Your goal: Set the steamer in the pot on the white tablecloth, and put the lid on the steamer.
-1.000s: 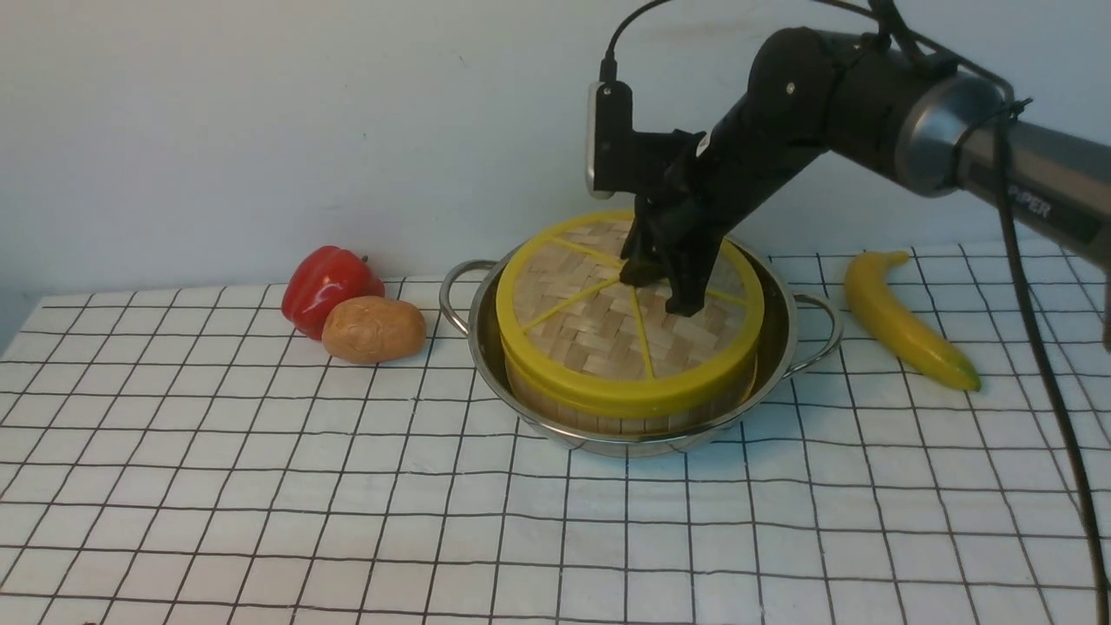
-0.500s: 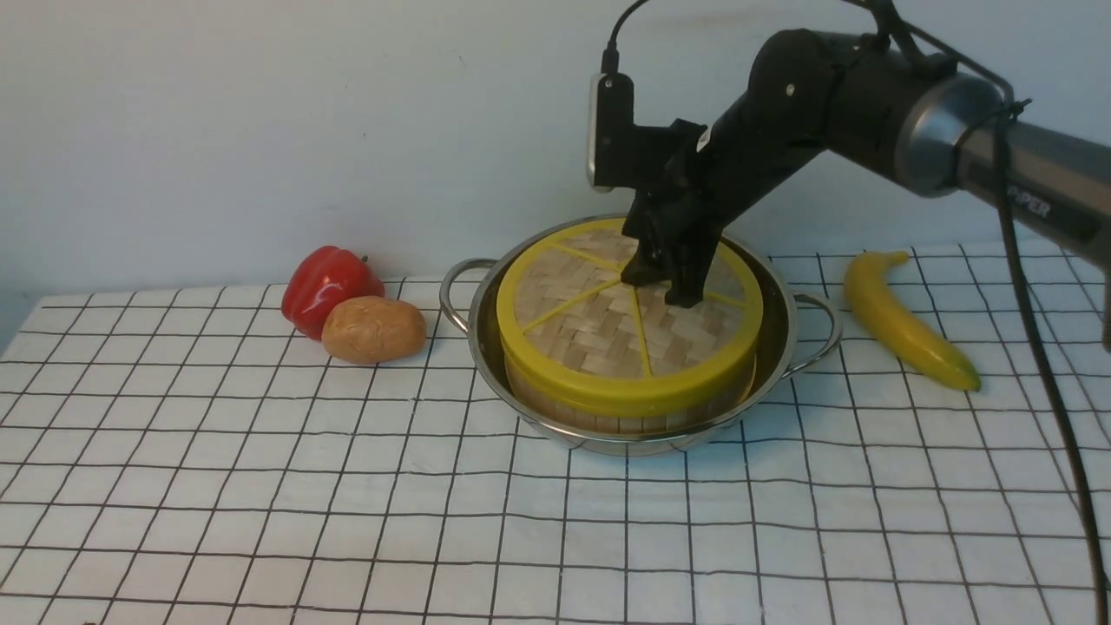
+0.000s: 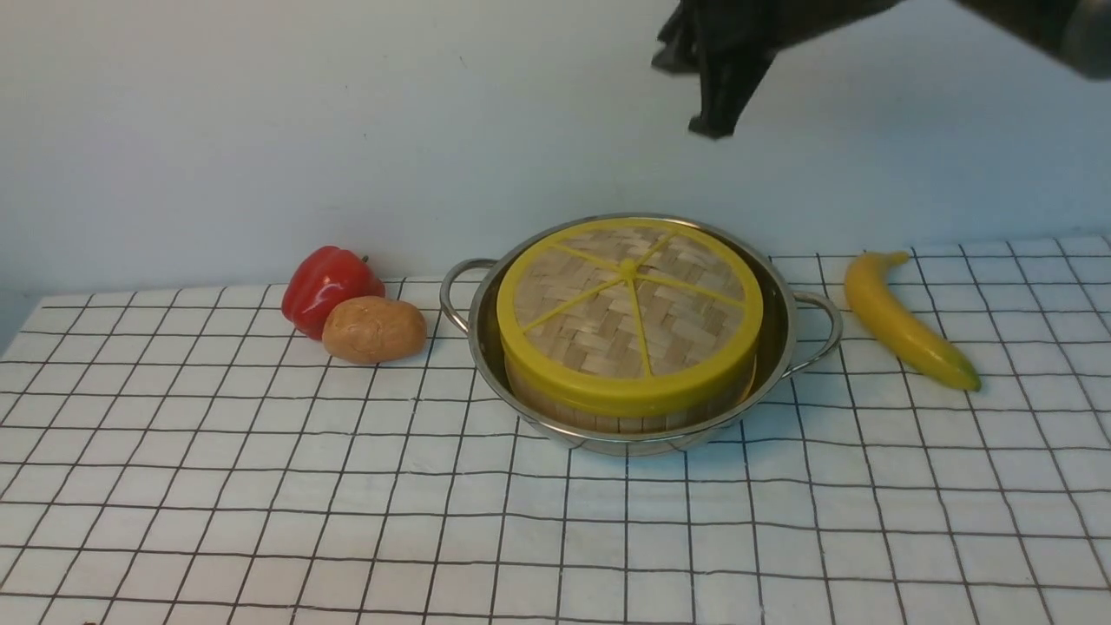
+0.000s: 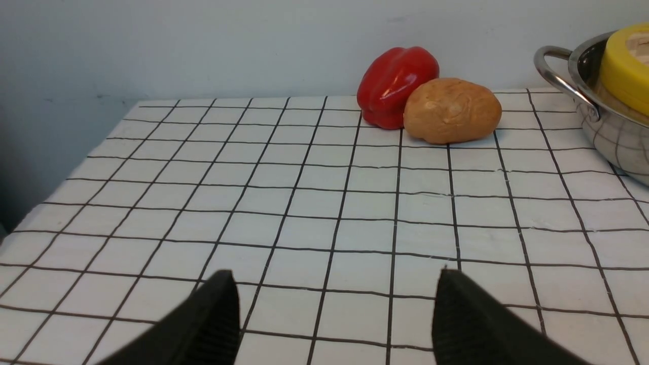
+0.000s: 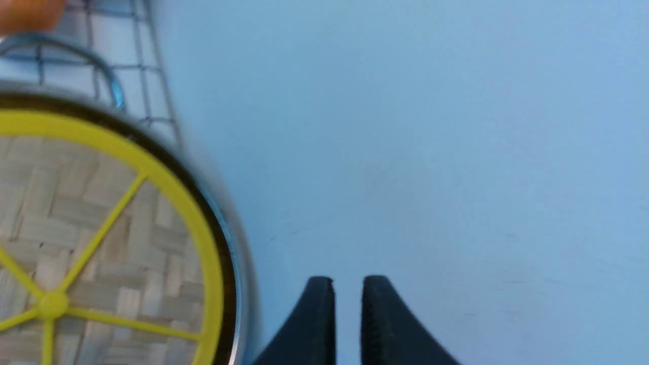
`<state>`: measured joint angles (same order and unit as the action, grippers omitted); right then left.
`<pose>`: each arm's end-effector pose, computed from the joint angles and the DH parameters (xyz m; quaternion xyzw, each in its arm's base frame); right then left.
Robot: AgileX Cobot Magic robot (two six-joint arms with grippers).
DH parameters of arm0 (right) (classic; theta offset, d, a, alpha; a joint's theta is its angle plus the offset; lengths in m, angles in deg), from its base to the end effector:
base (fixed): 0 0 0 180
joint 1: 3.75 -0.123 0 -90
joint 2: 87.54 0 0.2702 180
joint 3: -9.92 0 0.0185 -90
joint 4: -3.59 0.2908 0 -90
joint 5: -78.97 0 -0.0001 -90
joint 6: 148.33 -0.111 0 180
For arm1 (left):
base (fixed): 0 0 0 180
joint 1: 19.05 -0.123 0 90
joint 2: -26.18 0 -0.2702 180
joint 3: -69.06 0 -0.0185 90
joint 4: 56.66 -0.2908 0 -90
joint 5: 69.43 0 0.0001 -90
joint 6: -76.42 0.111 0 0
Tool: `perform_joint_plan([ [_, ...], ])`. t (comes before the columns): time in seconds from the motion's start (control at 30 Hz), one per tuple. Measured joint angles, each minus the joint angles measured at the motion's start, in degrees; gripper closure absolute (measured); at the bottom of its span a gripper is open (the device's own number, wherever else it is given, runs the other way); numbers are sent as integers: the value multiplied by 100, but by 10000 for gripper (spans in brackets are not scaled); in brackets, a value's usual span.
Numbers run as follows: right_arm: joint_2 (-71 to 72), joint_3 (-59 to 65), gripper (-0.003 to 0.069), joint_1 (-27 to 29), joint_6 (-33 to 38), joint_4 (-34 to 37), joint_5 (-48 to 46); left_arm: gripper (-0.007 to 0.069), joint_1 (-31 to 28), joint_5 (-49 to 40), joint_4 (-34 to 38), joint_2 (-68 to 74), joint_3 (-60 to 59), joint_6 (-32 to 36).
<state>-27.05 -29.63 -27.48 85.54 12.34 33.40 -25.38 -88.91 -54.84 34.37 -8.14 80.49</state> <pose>0.4587 0.2148 0.3634 -0.5379 0.7050 -0.0483 0.4596 0.1275 0.0130 0.1747 -0.0243 0.7922 0.0420 0.6083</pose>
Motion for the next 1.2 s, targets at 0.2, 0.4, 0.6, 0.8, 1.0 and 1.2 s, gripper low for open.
perform_joint_plan([
  [0.2,783,0,672,148,-1128,56,19,151,0,0,0,0,0,0],
  [0.4,1145,-5,671,175,-2203,152,13,151,0,0,0,0,0,0],
  [0.6,1174,-5,665,175,-3285,462,7,151,0,0,0,0,0,0],
  [0.8,1114,-5,659,175,-3874,771,-71,151,0,0,0,0,0,0],
  [1.0,1603,868,652,175,-4025,186,-602,151,0,0,0,0,0,0],
  [1.2,3678,4059,643,423,-4644,-252,349,151,0,0,0,0,0,0],
])
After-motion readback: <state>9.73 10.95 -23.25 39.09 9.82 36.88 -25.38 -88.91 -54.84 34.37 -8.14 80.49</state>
